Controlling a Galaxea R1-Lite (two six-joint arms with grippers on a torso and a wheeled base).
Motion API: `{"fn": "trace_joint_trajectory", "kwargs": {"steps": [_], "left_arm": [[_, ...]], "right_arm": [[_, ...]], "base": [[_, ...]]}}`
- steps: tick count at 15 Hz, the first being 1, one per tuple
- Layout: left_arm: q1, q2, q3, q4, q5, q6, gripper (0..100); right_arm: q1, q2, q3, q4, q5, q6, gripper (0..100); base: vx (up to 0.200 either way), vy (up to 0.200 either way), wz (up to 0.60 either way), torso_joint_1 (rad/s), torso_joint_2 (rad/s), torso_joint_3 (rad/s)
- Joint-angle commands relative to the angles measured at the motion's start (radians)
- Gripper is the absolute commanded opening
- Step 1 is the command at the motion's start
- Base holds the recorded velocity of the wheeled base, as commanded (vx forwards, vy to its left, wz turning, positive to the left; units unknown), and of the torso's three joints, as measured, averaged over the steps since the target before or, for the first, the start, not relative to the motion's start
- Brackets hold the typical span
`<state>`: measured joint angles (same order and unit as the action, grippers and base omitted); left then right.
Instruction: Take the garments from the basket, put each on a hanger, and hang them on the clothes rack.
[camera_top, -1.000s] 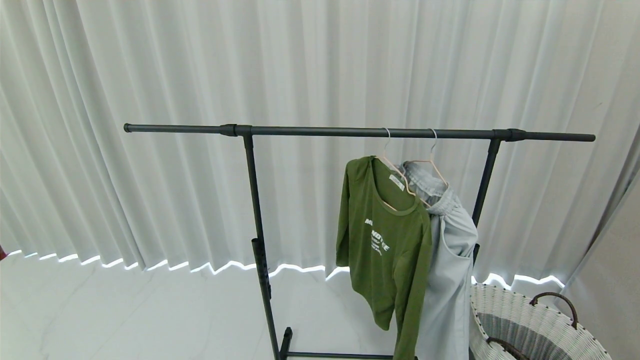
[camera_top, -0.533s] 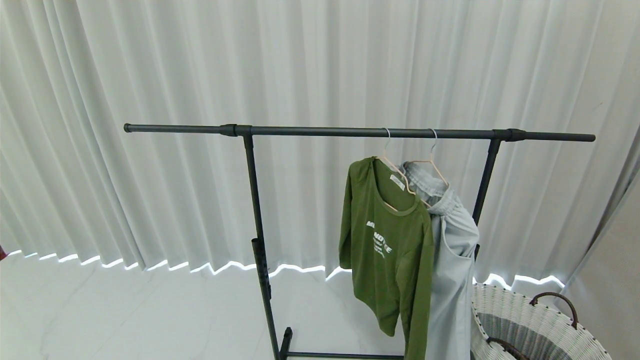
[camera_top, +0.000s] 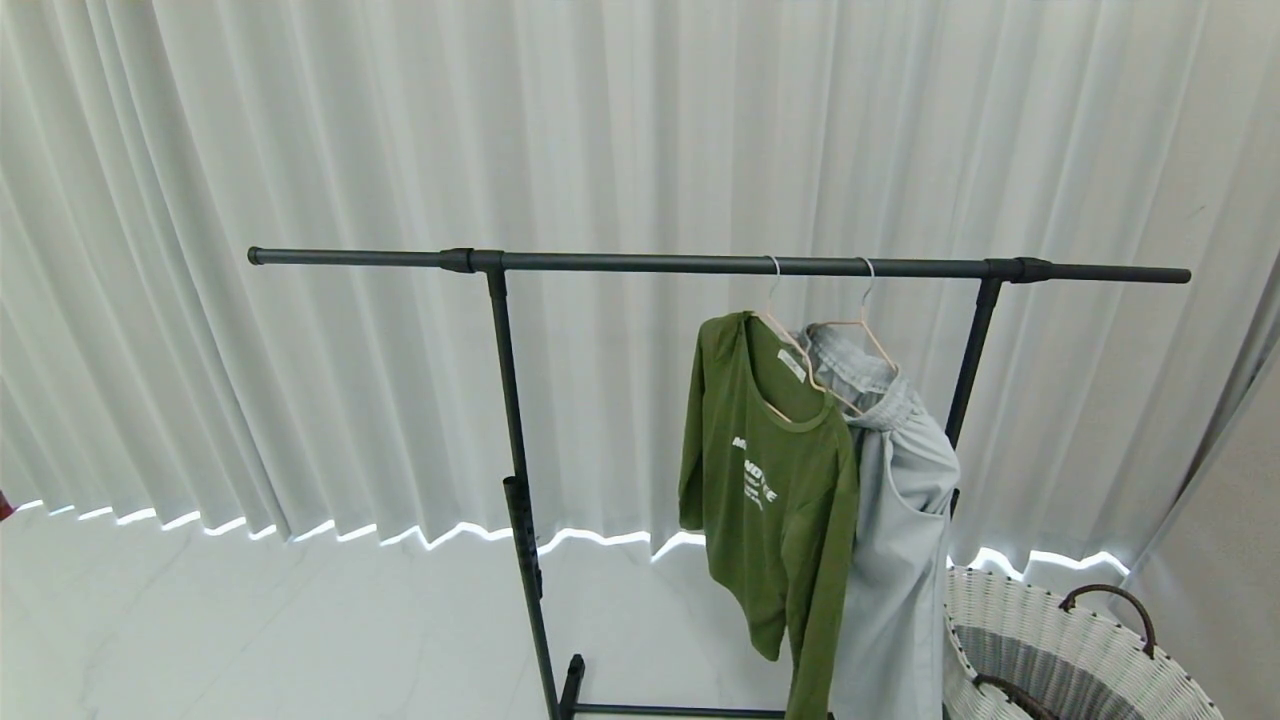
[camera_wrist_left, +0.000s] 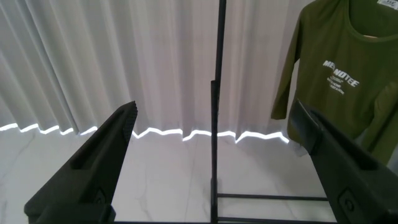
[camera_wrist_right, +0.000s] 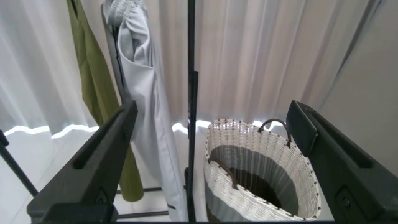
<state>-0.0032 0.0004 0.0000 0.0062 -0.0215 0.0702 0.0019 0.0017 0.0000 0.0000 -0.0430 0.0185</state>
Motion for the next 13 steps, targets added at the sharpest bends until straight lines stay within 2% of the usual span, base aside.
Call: {"fn": "trace_joint_trajectory", "kwargs": {"steps": [1,13], "left_arm": [[0.000,0.000,0.000,0.000,0.000,0.000,100],[0.000,0.000,0.000,0.000,0.000,0.000,100]], "right_arm": [[0.001,-0.002,0.000,0.000,0.000,0.000,100],[0.000,-0.002,0.000,0.000,0.000,-0.003,100]], "base": [[0.000,0.000,0.00,0.000,0.00,0.000],[0.000,0.000,0.00,0.000,0.00,0.000]]}}
